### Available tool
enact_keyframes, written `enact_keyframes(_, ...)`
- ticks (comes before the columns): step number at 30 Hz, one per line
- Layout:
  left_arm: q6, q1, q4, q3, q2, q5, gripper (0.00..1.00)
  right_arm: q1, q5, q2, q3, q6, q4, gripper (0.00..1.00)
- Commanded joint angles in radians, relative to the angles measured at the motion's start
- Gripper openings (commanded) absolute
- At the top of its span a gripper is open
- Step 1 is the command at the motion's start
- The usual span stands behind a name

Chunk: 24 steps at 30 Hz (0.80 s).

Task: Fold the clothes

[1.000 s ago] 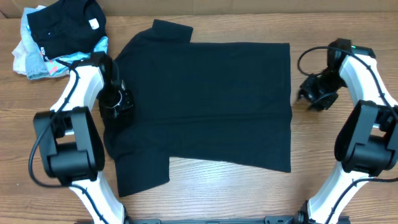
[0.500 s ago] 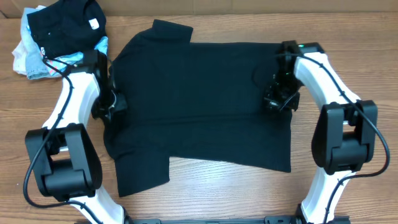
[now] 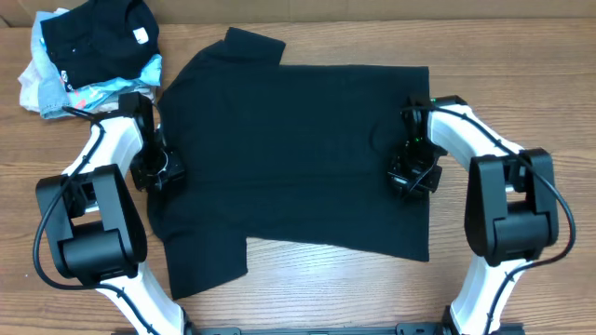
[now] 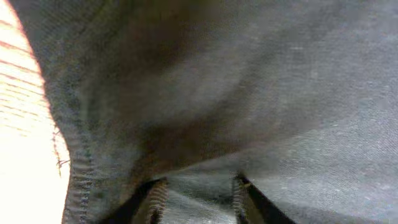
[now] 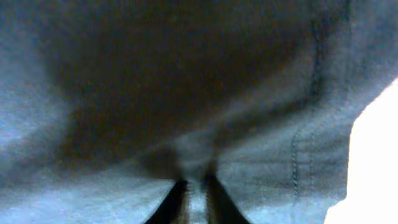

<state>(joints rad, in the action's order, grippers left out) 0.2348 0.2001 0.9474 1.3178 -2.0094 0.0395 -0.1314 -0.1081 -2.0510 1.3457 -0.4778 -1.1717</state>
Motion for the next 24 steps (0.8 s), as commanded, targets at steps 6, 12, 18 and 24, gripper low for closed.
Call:
enact_keyframes(6, 0.005, 0.022, 0.047, -0.030, -0.069, 0.021, 0.50, 0.048, 0.096, -0.031, -0.050, -0.103, 0.052, 0.04)
enact_keyframes(12, 0.005, 0.022, 0.070, 0.005, 0.017, 0.069, 0.49, 0.156, 0.095, -0.031, 0.092, -0.060, -0.035, 0.04)
enact_keyframes(18, 0.004, 0.018, 0.099, 0.010, 0.228, 0.119, 0.56, 0.219, 0.089, -0.031, 0.294, -0.013, -0.199, 0.14)
enact_keyframes(24, 0.005, -0.013, 0.142, 0.010, 0.409, 0.120, 1.00, 0.222, 0.089, -0.031, 0.407, 0.047, -0.296, 1.00)
